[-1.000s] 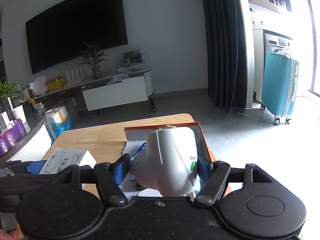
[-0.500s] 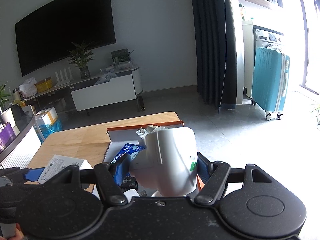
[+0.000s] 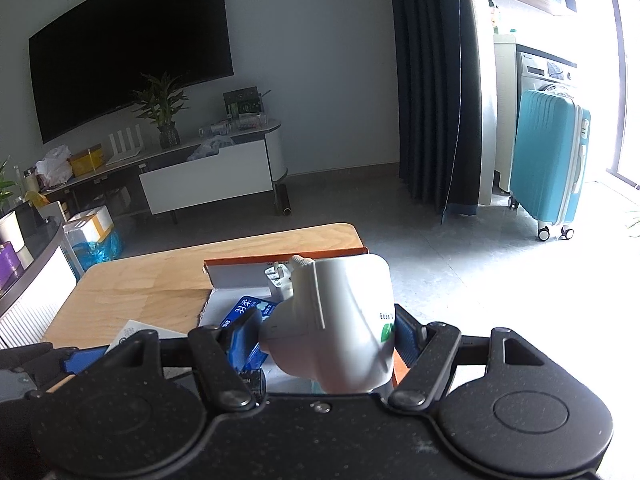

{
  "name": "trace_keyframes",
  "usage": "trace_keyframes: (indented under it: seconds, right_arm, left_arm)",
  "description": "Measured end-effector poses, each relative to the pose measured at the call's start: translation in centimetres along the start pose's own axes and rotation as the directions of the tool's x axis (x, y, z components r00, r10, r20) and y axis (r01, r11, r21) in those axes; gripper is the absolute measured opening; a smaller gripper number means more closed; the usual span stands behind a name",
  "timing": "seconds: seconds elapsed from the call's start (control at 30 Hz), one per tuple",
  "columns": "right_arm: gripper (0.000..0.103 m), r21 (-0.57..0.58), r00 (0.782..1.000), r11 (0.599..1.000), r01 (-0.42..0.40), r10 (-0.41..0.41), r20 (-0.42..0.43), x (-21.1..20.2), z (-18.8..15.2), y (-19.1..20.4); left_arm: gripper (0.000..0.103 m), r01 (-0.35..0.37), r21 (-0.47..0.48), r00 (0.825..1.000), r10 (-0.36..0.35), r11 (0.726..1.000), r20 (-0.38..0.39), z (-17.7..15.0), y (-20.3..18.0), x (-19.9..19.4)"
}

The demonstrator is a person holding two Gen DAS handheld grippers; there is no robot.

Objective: Organize rigid objects
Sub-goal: 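Carry white charger box with left tool while right tool carries socket adapter to box, then lower and release white charger box with left tool while right tool releases socket adapter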

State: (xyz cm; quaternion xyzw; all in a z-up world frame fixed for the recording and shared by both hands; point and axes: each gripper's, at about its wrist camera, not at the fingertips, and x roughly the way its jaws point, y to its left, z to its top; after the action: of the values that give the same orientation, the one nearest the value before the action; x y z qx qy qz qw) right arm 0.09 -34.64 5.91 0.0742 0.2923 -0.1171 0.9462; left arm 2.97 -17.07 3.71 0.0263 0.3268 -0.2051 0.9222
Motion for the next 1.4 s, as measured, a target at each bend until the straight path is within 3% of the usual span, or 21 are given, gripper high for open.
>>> trace_keyframes:
  seconds: [0.8,0.93,1.23,1.4]
  right_arm:
    - [0.082,-0.040,0.997,0.999,-0.027,0.024,-0.078,5.8,1.8,0.0]
    - [0.082,-0.028,0.996,0.997,-0.074,0.073,-0.042,6.3,2.7,-0.2]
    - [0.083,0.008,1.000,1.000,-0.006,0.006,0.005,4.5,2.7,-2.1]
    - [0.083,0.026,1.000,1.000,0.013,-0.014,0.023,3.0,2.1,-3.1]
  left_arm:
    - [0.079,0.022,0.001,0.998,-0.022,1.000,-0.057,0.8,-0.7,3.3]
    - [0.079,0.019,0.002,0.997,-0.019,1.000,-0.073,0.7,-0.7,3.9]
    - [0.079,0.023,-0.020,0.996,-0.024,1.000,-0.087,0.8,-0.8,5.2]
    - [0.079,0.073,-0.052,0.994,-0.077,0.996,-0.079,1.4,-1.2,5.4]
